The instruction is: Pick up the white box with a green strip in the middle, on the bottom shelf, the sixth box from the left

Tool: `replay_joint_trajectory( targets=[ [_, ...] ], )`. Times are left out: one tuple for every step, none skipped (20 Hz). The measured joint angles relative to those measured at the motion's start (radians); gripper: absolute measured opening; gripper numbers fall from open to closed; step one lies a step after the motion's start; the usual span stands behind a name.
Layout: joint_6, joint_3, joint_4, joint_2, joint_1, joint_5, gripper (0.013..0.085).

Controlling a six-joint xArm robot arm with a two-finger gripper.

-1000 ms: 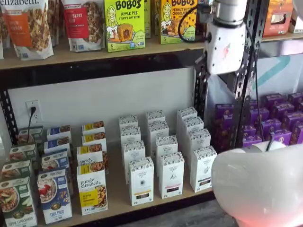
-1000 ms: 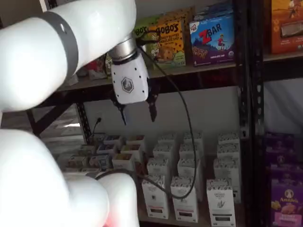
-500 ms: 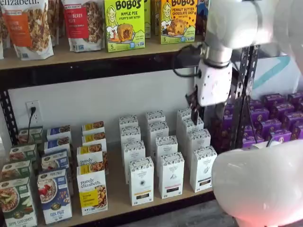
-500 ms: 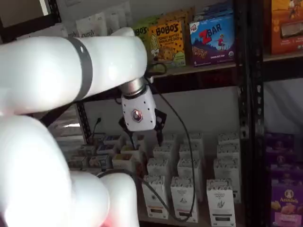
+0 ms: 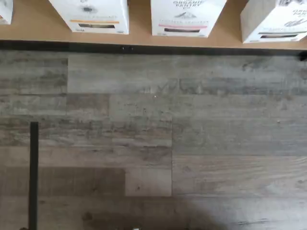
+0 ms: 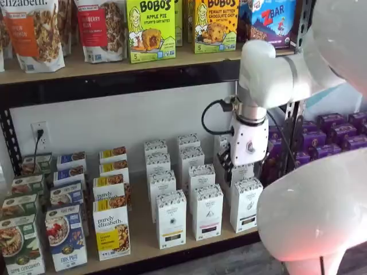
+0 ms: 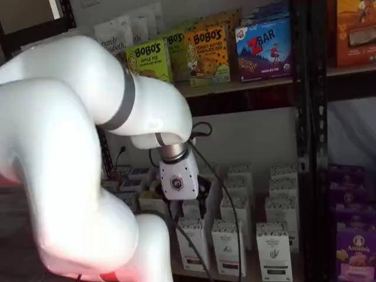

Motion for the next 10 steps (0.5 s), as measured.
replay_joint_trajectory(
  targets=[
    [0.007, 0.005, -0.009, 0.021, 0.001, -0.020, 0.0850],
    [0.028, 0.008, -0.034, 0.049, 0.004, -0.045, 0.0850],
    [0.056, 0.010, -0.069, 0.084, 0.007, -0.075, 0.0850],
    [0.072, 0.011, -0.089, 0.115, 0.007, -0.103, 0.0850],
    [0.079, 0.013, -0.099, 0.146, 0.003, -0.141, 0.0850],
    [0.080, 0.014, -0.104, 0.174, -0.003, -0.179, 0.0850],
    [0.083, 0.010, -0.112, 0.206, -0.009, -0.210, 0.0850],
    [0.081, 0.004, -0.115, 0.233, -0.014, -0.231, 0.0850],
    [0.075, -0.004, -0.115, 0.266, -0.021, -0.255, 0.0850],
    [0.069, -0.014, -0.115, 0.303, -0.030, -0.279, 0.0850]
  ],
)
